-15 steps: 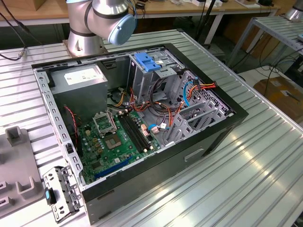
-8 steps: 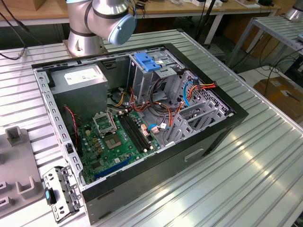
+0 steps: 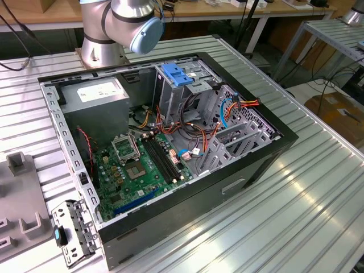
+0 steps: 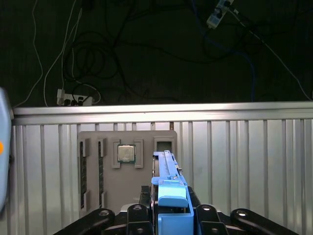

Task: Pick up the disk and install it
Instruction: 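Pick up the disk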

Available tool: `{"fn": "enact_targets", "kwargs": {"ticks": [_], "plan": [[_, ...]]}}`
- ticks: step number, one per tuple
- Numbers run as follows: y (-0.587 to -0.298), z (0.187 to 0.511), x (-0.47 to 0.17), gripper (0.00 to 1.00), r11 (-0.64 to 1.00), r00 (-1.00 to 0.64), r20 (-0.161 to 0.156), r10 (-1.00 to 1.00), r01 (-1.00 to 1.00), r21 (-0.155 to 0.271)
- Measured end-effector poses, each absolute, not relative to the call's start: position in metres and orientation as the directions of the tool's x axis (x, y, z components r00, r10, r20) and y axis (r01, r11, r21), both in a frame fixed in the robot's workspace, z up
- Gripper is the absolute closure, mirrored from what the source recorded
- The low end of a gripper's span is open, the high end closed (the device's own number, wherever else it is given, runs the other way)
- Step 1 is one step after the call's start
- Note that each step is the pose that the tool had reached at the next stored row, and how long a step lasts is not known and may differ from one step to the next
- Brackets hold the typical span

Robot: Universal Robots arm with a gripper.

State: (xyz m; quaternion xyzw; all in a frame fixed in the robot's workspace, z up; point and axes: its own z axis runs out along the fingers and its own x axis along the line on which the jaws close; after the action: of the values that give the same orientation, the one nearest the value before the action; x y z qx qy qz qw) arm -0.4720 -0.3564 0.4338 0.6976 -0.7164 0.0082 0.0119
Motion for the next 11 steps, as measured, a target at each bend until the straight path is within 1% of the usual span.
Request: {"fn": "enact_targets", "kwargs": {"ticks": [11], "plan": [[-0.3564,0.4434,-0.4718,0.63,0.027,-0.026,0.029,-0.999,-1.0,0.008]]}}
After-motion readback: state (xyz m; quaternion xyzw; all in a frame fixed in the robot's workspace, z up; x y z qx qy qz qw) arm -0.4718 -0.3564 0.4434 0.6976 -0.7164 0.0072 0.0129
